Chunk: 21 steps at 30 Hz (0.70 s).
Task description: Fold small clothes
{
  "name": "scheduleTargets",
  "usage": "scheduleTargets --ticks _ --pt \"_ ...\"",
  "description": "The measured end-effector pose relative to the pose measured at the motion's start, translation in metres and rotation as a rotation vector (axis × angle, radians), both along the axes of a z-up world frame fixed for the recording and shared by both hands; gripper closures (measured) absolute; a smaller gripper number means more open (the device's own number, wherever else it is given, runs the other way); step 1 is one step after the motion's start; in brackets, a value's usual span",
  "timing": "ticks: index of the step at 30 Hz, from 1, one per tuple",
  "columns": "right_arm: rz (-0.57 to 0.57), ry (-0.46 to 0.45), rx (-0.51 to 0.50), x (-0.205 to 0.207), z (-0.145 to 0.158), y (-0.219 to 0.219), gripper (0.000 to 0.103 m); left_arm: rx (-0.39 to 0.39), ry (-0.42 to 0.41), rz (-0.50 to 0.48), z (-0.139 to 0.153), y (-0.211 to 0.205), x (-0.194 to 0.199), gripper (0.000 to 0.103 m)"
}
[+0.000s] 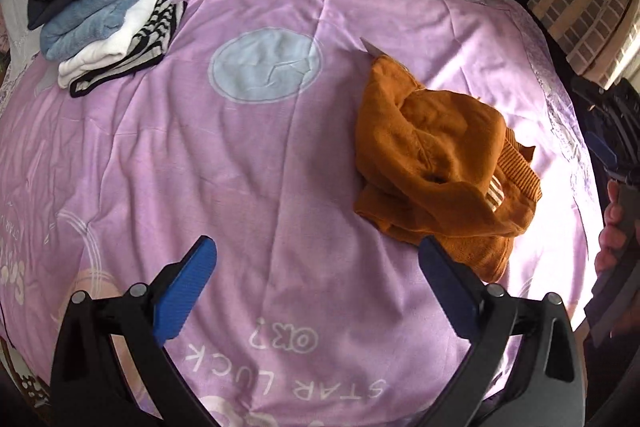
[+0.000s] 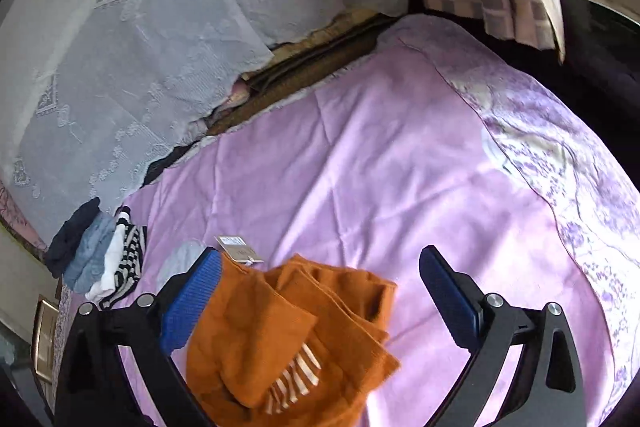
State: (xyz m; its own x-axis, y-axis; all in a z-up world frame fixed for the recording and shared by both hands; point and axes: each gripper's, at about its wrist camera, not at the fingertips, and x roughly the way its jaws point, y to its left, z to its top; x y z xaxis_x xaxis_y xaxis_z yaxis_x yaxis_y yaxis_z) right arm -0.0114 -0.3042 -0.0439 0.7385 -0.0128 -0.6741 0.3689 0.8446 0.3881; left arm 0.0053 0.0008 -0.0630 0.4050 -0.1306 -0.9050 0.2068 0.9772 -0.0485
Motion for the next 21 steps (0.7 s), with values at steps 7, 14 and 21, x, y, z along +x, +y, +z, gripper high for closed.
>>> scheduleTargets --ticks 7,14,21 --pt "-0.089 0.118 0.030 -0.031 -0.050 -0.025 0.004 0.098 -0.170 -0.279 -0.001 -0.100 0.015 0.005" --pt "-0.281 0.169 -0.102 -0.002 -0.072 -0.036 0.004 0.035 -0.207 -0.478 -0.033 -0.182 0.040 0.005" --pt "-0.377 0.279 -0.295 0.058 -0.090 -0.052 0.004 -0.054 -0.206 -0.321 -0.032 -0.155 0.078 0.005"
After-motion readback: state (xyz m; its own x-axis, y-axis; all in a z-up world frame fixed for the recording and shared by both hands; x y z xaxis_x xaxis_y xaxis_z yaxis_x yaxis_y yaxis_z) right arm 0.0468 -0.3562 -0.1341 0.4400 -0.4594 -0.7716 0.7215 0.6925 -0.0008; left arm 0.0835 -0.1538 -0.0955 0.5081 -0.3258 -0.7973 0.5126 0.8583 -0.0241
